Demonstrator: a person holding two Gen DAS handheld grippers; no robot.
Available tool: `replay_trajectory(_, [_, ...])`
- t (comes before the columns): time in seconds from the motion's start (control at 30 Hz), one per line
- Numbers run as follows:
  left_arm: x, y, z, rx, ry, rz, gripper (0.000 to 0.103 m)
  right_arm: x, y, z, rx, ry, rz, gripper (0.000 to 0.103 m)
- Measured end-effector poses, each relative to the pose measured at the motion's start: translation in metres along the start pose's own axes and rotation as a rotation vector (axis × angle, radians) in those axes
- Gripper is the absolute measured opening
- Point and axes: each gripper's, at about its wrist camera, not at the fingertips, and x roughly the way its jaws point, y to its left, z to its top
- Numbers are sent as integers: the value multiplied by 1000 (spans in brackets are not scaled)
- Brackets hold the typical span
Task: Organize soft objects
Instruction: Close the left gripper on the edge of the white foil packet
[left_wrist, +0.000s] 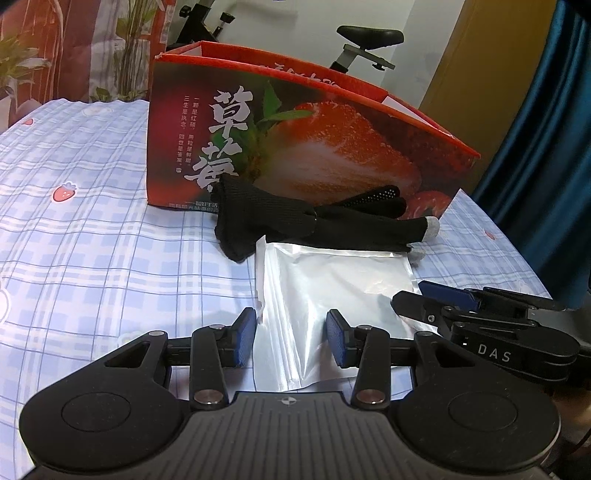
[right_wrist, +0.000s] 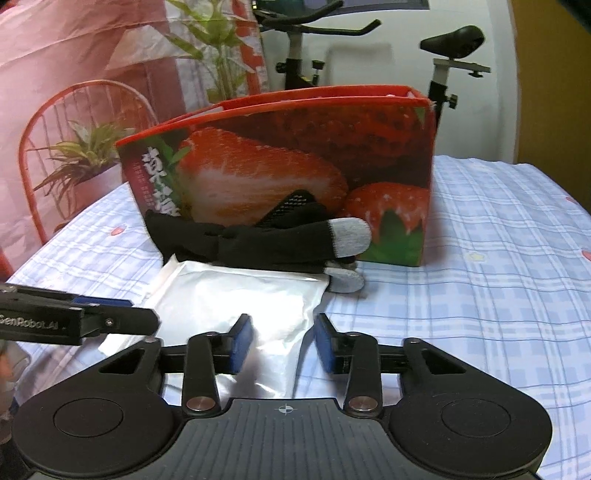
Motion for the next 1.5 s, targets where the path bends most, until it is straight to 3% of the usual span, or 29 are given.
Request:
replay_trajectory(0.3, [2, 8, 9, -29, -11, 47, 45, 1, 0, -2, -6, -4, 15, 33])
replay_trajectory(0.8, [11, 3, 11, -53, 26, -65, 45, 0, 0, 0, 10, 11, 39, 32])
replay_trajectory(1.17, [6, -3, 3, -26, 23, -64, 44, -3, 2, -1, 31, 34, 53, 31])
replay_trajectory(1.5, [5, -1, 2, -33, 15, -70, 43, -12, -9, 0, 102, 43, -3, 33])
